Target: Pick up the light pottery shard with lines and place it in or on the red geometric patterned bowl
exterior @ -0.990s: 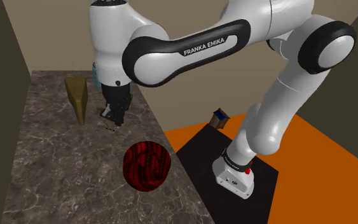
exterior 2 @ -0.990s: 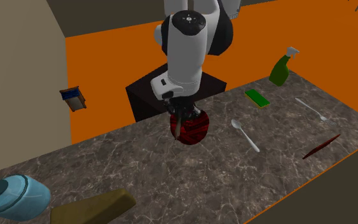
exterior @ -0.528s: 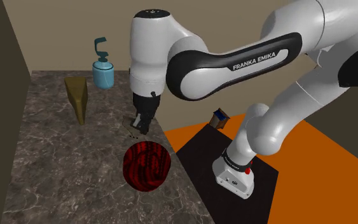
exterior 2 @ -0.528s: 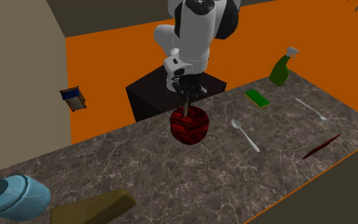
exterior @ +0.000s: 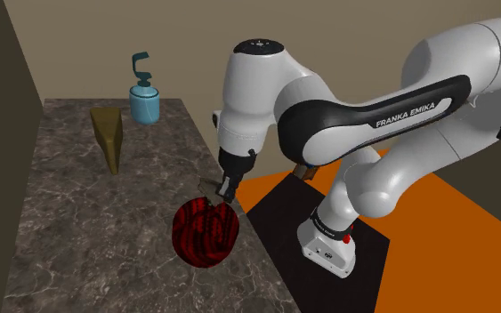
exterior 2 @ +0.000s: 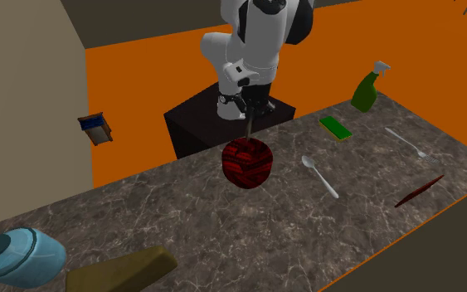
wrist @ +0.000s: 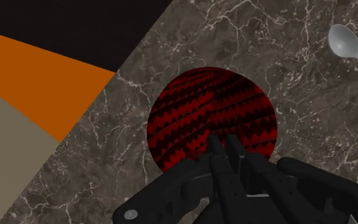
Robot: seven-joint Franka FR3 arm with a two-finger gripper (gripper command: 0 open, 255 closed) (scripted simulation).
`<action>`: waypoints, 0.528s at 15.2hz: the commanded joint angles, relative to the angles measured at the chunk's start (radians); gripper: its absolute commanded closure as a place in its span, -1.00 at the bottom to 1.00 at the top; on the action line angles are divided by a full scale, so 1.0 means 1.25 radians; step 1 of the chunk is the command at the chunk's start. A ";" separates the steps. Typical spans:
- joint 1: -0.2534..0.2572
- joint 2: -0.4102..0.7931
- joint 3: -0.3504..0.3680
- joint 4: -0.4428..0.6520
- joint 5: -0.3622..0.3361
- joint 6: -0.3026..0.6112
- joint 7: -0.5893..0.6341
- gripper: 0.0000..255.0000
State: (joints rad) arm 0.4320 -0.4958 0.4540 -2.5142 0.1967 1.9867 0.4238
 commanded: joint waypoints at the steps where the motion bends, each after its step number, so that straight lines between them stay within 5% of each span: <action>1: 0.001 0.005 0.004 -0.015 0.002 0.021 0.001 1.00; 8: -0.002 0.045 0.023 -0.064 0.003 0.108 0.008 1.00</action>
State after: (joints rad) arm 0.4315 -0.4485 0.4803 -2.5869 0.2023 2.1055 0.4335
